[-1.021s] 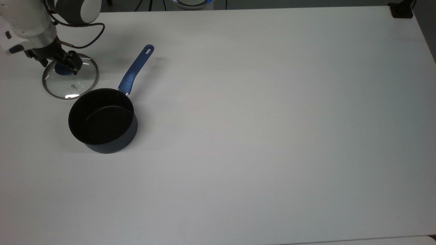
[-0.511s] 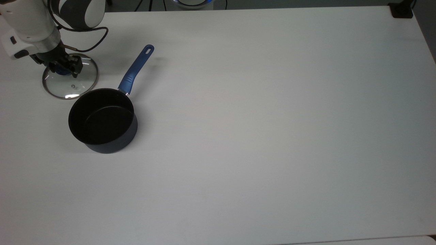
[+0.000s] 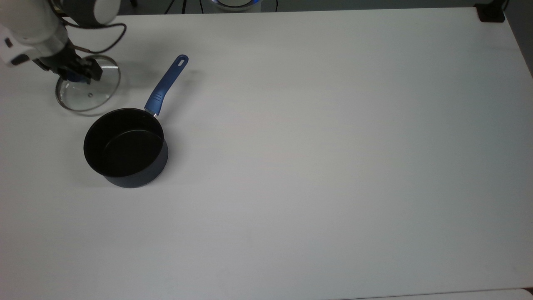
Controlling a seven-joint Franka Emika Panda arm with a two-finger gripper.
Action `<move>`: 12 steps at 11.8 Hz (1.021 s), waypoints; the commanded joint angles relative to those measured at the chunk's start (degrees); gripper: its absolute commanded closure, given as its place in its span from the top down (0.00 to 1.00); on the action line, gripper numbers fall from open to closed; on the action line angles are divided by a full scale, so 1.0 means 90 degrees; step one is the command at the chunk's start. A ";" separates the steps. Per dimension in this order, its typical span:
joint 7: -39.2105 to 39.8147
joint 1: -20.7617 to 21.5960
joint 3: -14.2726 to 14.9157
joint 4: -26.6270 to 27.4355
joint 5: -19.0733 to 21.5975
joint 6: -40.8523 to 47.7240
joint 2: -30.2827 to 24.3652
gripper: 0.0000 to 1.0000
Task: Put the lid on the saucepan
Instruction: 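Lift the glass lid off the table by its knob, then carry the lid over the black saucepan and lower it onto the rim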
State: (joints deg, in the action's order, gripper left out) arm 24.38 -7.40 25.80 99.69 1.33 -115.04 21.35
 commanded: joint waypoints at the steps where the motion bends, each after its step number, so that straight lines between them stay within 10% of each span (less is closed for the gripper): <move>1: 0.0289 0.0041 0.0083 -0.0753 -0.0107 0.0847 -0.0156 0.33; 12: -0.0922 0.1632 0.0093 -0.2638 -0.0343 0.0760 0.1143 0.33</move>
State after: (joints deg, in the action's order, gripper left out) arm 17.49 5.26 25.35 79.92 -1.26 -108.87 29.28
